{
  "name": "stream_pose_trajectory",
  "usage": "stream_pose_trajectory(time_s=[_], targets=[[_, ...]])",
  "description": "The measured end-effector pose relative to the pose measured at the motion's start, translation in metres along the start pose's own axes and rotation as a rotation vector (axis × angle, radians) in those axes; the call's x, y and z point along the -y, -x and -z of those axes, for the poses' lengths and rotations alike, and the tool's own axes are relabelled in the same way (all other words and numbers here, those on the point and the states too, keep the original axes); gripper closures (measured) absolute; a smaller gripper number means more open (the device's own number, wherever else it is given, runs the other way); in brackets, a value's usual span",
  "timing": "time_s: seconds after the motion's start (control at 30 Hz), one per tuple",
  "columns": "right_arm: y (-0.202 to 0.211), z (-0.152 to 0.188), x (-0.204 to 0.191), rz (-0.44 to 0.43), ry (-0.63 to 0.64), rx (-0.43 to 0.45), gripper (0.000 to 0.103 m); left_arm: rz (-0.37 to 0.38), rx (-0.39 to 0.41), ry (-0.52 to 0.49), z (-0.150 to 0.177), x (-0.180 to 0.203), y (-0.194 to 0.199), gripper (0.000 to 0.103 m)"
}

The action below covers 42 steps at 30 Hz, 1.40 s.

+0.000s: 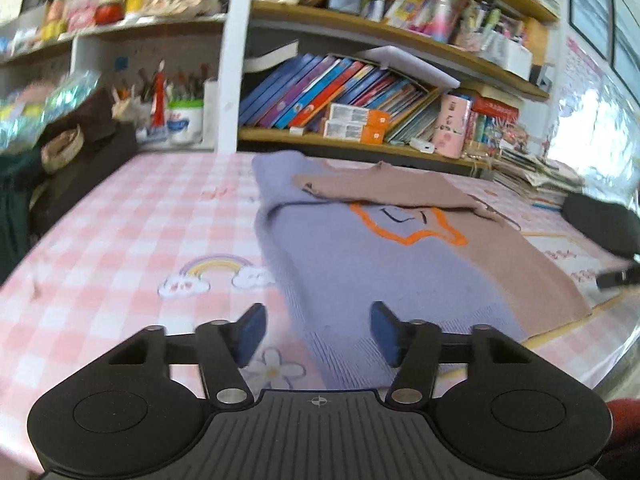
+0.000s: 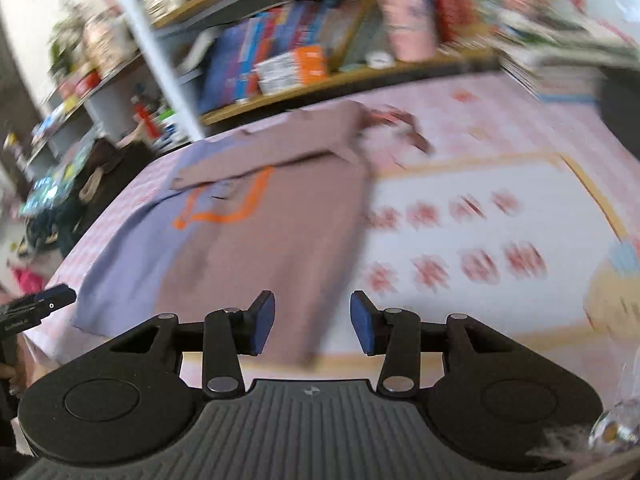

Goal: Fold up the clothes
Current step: 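Move both grippers to the sweater hem and grasp it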

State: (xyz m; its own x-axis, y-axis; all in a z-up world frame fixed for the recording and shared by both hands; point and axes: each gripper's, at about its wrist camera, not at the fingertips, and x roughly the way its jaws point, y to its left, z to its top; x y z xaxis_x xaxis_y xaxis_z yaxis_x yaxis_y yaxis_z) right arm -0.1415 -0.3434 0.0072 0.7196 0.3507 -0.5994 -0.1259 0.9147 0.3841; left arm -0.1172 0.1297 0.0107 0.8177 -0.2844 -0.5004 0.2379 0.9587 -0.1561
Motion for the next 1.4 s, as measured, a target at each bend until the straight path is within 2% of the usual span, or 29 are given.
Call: stream_pose_trajectory(time_s=[0.23,0.5,0.6,0.67,0.7,0.73,0.77,0.8,0.87,1.0,1.07,1.2,1.3,1.33,1.4], targets=[[-0.007,0.003,0.006,-0.074,-0.059,0.021,0.065,-0.004,-0.048,0.121,0.003,-0.015,-0.016,0.049],[-0.025,0.006,-0.014,0.004,0.028,0.001,0.065,-0.008,-0.047,0.117,0.007,-0.014,-0.018,0.049],[-0.027,0.008,-0.009,-0.009,0.008,-0.002,0.066,0.021,-0.035,0.136,0.008,-0.017,-0.019,0.051],[-0.027,0.005,-0.007,-0.048,-0.014,0.012,0.067,0.055,-0.030,0.158,0.009,-0.019,-0.024,0.071],[-0.026,0.003,-0.006,-0.068,-0.025,0.020,0.070,0.071,-0.029,0.175,0.009,-0.021,-0.026,0.075],[-0.026,0.001,-0.005,-0.089,-0.036,0.027,0.073,0.083,-0.031,0.201,0.008,-0.024,-0.030,0.088],[-0.026,0.000,-0.004,-0.109,-0.047,0.035,0.085,0.097,-0.038,0.236,0.007,-0.028,-0.034,0.097],[-0.026,-0.002,-0.003,-0.130,-0.058,0.042,0.095,0.115,-0.040,0.278,0.005,-0.032,-0.038,0.098],[-0.025,-0.005,-0.002,-0.170,-0.080,0.058,0.097,0.154,-0.022,0.340,0.001,-0.035,-0.037,0.098],[-0.024,-0.012,0.002,-0.252,-0.123,0.088,0.098,0.206,0.031,0.308,-0.014,-0.024,-0.023,0.097],[-0.023,-0.013,0.001,-0.246,-0.120,0.089,0.098,0.207,0.007,0.303,-0.014,-0.022,-0.025,0.097],[-0.035,-0.006,0.009,-0.207,-0.151,0.020,0.097,0.176,-0.044,0.314,-0.003,-0.022,-0.031,0.095],[-0.036,-0.003,0.015,-0.187,-0.176,0.011,0.093,0.176,-0.071,0.347,0.004,-0.028,-0.031,0.082],[-0.036,-0.002,0.017,-0.180,-0.184,0.009,0.093,0.178,-0.076,0.358,0.005,-0.030,-0.031,0.072],[-0.038,0.000,0.018,-0.181,-0.196,0.001,0.083,0.182,-0.074,0.363,0.006,-0.031,-0.033,0.066]])
